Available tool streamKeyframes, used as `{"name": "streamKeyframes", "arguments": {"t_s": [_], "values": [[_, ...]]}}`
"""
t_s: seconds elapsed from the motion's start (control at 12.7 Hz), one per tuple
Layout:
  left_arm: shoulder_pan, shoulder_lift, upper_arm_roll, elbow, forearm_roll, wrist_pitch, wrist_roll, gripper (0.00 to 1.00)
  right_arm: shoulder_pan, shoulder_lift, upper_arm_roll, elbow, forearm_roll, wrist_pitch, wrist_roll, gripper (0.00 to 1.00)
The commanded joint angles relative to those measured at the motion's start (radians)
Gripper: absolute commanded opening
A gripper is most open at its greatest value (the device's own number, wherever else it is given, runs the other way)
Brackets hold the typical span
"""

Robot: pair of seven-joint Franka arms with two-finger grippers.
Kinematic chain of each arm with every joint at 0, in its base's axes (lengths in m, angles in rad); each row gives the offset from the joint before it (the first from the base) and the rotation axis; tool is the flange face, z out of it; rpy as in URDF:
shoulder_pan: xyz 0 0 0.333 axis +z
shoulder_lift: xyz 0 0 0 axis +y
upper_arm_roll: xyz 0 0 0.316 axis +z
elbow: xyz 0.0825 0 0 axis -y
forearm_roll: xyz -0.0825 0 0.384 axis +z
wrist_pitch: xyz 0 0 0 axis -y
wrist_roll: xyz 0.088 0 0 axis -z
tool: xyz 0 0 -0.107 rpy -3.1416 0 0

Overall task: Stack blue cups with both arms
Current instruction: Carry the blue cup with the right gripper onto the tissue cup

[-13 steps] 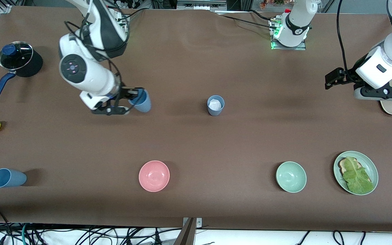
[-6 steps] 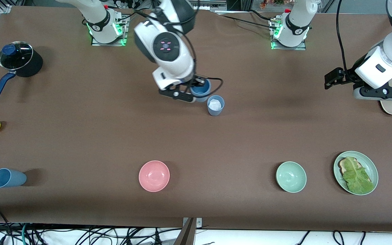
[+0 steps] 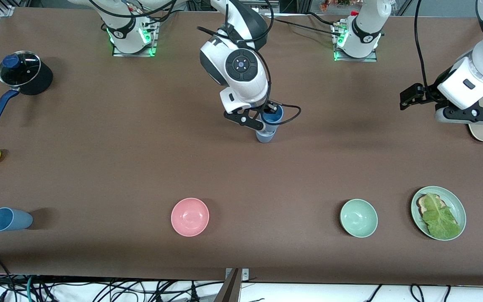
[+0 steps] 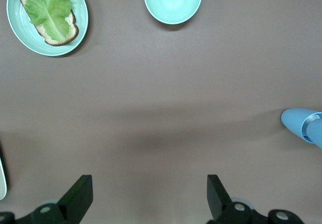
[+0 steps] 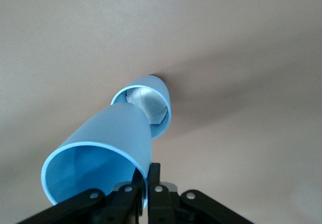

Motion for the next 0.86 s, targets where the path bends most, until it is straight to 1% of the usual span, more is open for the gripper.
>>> {"name": "streamKeyframes", "arguments": {"t_s": [0.0,0.16,0.55,0.79], "values": [[-0.006,-0.006,0.003,-0.004,0.009,0.008,-0.002,1.0,0.011,0.016,-0.011,0.024,-0.021,-0.008,0.015,0.0],[-0.006,-0.006,0.003,-0.004,0.009,0.006,-0.002,1.0,0.001,0.007,-0.006,0.005,-0.023,0.003,0.007,0.0],[-0.006,-0.008,0.003,-0.004,0.007,0.0,-0.002,1.0,-0.001,0.007,-0.006,-0.006,-0.055,0.003,-0.002,0.0],[-0.004,-0.008,0.003,-0.004,0.007,0.0,-0.002,1.0,-0.001,0.007,-0.006,-0.007,-0.055,0.004,-0.008,0.0]]}}
